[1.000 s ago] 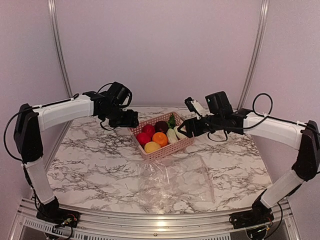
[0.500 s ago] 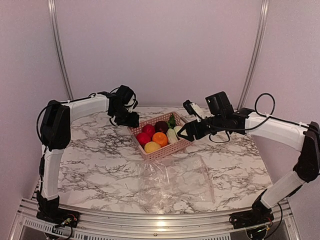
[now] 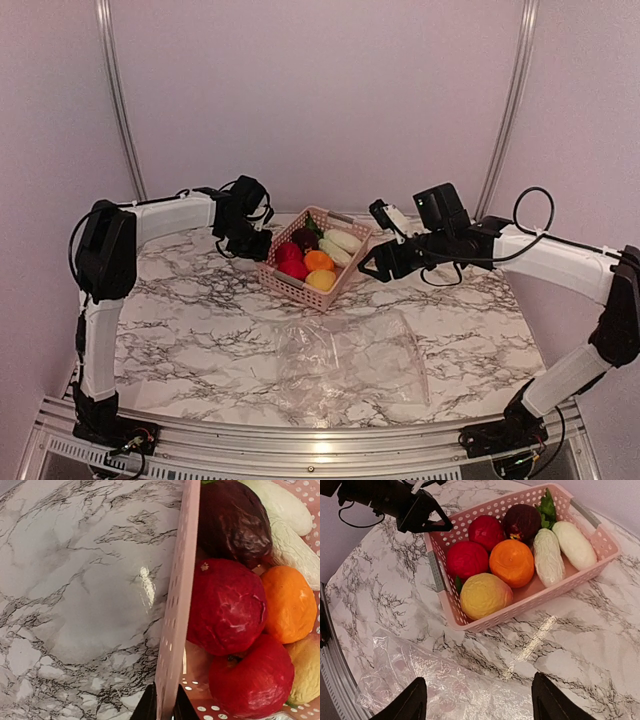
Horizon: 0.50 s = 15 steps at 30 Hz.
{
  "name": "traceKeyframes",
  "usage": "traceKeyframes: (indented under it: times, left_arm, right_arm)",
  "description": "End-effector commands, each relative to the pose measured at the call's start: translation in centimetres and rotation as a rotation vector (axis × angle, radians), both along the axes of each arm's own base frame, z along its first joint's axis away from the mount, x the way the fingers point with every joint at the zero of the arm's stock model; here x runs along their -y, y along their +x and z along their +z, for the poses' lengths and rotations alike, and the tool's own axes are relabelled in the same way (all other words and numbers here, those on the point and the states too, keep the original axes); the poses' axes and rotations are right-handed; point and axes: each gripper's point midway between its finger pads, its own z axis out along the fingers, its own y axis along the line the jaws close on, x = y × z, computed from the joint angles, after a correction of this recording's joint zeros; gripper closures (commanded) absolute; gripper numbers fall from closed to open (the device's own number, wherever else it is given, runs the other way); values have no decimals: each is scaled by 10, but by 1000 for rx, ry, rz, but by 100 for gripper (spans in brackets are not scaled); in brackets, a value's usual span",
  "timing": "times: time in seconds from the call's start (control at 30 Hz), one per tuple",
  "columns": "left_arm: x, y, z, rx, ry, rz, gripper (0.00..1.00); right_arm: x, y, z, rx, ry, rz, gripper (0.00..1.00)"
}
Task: Place the food in the zip-top bag and seal the zipper
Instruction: Adjust the bin at the corner of the board.
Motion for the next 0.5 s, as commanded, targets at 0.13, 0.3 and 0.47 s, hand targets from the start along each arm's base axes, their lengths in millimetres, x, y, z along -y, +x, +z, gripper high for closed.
traceKeyframes:
  times: [0.13, 0.3, 0.47]
  left_arm:
    - [-57, -31, 46, 94, 51, 178, 100]
    - [-95, -70, 57, 127, 55, 305, 100]
    - [-124, -118, 45, 112, 47, 346, 100]
  right_arm:
    - [0, 21, -1, 34, 1, -99, 32]
    - [-3, 14, -17, -20, 17, -90, 32]
    - [-3, 2, -34, -75, 34, -69, 33]
